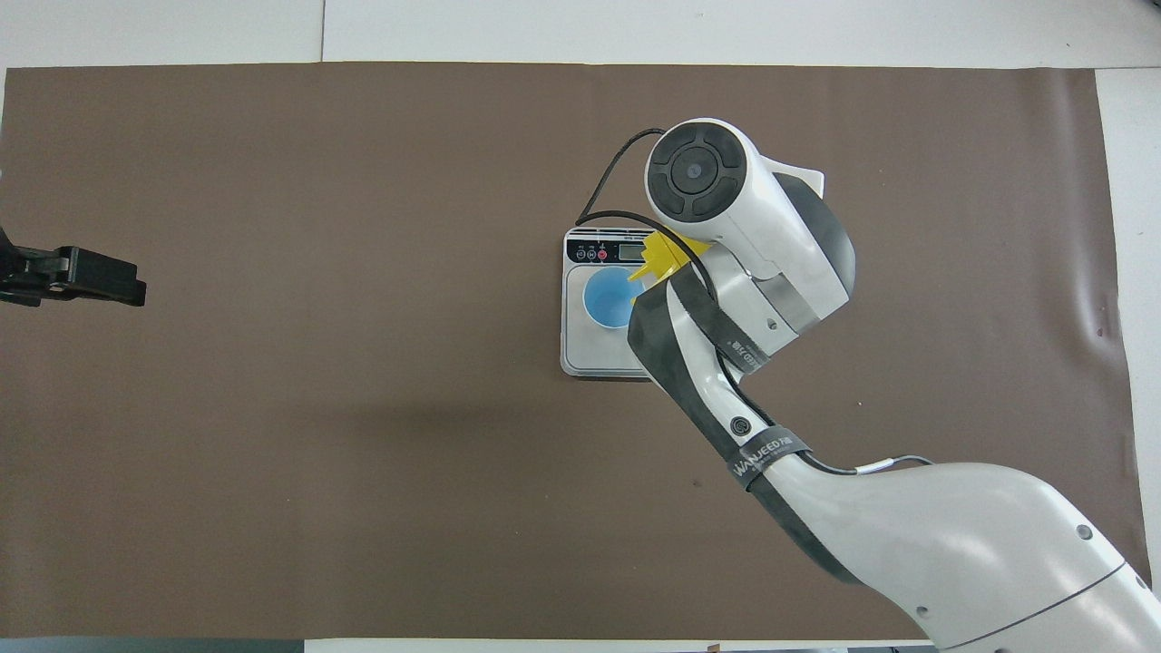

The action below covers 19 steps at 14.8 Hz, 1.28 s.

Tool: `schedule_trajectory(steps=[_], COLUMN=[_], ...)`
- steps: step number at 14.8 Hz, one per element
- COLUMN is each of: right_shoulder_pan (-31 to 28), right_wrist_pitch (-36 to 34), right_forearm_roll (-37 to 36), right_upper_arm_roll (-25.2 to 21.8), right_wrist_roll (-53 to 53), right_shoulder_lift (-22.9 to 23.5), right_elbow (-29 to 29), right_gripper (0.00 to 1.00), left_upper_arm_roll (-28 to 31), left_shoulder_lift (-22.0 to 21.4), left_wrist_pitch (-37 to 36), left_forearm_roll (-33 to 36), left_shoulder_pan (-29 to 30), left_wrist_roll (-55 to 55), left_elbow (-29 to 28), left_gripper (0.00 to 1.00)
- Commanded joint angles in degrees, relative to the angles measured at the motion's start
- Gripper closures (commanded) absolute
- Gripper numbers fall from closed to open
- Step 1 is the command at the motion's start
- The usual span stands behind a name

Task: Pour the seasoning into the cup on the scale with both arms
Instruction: 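Tilt the bottle nozzle down over the blue cup with the right gripper, then carry the bottle back away from the scale with the right gripper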

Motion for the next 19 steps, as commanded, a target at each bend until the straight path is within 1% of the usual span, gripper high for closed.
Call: schedule_trajectory(steps=[1,4,6,7,9,10,12,15,16,18,19], right_shoulder_pan=[-0.02,-0.02,-0.63,-0.99,-2.3,-4.22,-8.26,-16.43,-19.33,-26.26,-29.52], right_wrist_pitch=[-1.45,-2.07,-4.43,-5.4,-5.5,-5.41,-5.5,-5.93,-6.89,-9.96,-11.11], right_forearm_roll=[-0.5,-0.42,3.78,4.68,5.99,8.96,16.33,31.09,36.36,49.7,55.25], right_upper_arm_roll=[0.49,0.84,0.84,0.84,0.93,0.93,0.93,0.93,0.93,0.84,0.84], right_wrist_roll=[1.18,1.18,1.18,1.1,0.83,0.14,-3.89,-7.59,-9.26,-11.46,-12.6], right_shoulder_lift=[0.81,0.81,2.12,2.48,2.39,2.13,1.52,-0.42,-1.12,-1.65,-2.26], right_elbow=[2.0,2.35,5.76,6.99,7.44,7.62,9.28,9.38,9.38,9.29,8.25], right_gripper=[1.0,1.0,1.0,1.0,1.0,1.0,1.0,1.0,1.0,1.0,1.0], left_upper_arm_roll=[-0.41,-0.41,-0.41,-0.41,-0.41,-0.41,-0.41,-0.41,-0.41,-0.41,-0.41], left_shoulder_lift=[-0.5,-0.5,-0.5,-0.5,-0.5,-0.5,-0.5,-0.5,-0.5,-0.5,-0.5], left_wrist_pitch=[-0.71,-0.71,-0.71,-0.71,-0.71,-0.71,-0.71,-0.71,-0.71,-0.71,-0.71], left_forearm_roll=[-0.7,-0.7,-0.7,-0.7,-0.7,-0.7,-0.7,-0.7,-0.7,-0.7,-0.7], left_shoulder_pan=[0.81,0.81,0.81,0.81,0.81,0.81,0.81,0.81,0.81,0.81,0.81], left_wrist_roll=[0.99,0.99,0.99,0.99,0.99,0.99,0.99,0.99,0.99,0.99,0.99], left_elbow=[-0.22,-0.22,-0.22,-0.22,-0.22,-0.22,-0.22,-0.22,-0.22,-0.22,-0.22], left_gripper=[0.0,0.0,0.0,0.0,0.0,0.0,0.0,0.0,0.0,0.0,0.0])
